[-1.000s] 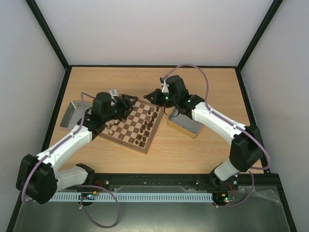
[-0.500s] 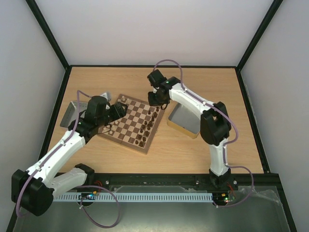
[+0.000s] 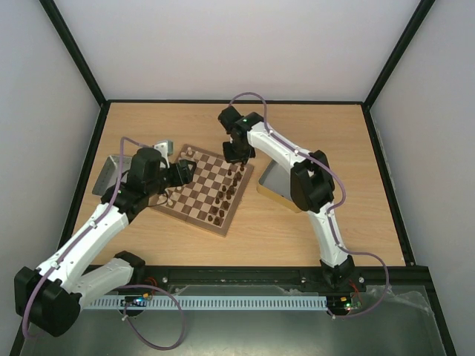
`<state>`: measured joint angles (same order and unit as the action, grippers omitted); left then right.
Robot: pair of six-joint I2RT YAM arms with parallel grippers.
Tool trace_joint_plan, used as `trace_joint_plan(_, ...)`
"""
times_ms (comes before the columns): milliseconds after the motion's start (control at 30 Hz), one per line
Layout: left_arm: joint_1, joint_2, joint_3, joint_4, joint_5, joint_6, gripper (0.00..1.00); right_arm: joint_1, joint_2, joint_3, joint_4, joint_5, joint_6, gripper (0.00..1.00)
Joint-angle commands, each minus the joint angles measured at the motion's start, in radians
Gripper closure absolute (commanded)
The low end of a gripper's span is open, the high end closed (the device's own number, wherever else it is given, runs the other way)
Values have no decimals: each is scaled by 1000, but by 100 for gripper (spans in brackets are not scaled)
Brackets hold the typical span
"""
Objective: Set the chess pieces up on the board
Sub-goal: Place the chess piece on the chessboard.
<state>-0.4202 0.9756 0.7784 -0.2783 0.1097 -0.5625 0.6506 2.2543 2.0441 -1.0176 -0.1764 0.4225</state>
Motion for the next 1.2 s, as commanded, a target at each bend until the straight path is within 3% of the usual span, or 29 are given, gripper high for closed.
trace_joint_plan(0, 4, -24, -11, 8, 7, 47, 25, 4, 40, 47, -77, -3, -12, 98)
trace_joint_plan(300, 3, -26, -21, 15, 1, 46, 25, 6, 74, 62, -81, -17, -16, 96)
trace_joint_plan(567, 3, -24, -26, 22, 4, 44, 24, 6, 79, 74, -81, -17, -15, 87)
trace_joint_plan(1033, 3, -25, -27, 26, 13, 43, 24, 6, 66, 107, -83, -6, -7, 84)
trace_joint_plan(1167, 4, -23, -21, 22, 21, 40, 23, 3, 6, 117, -41, 17, 16, 77)
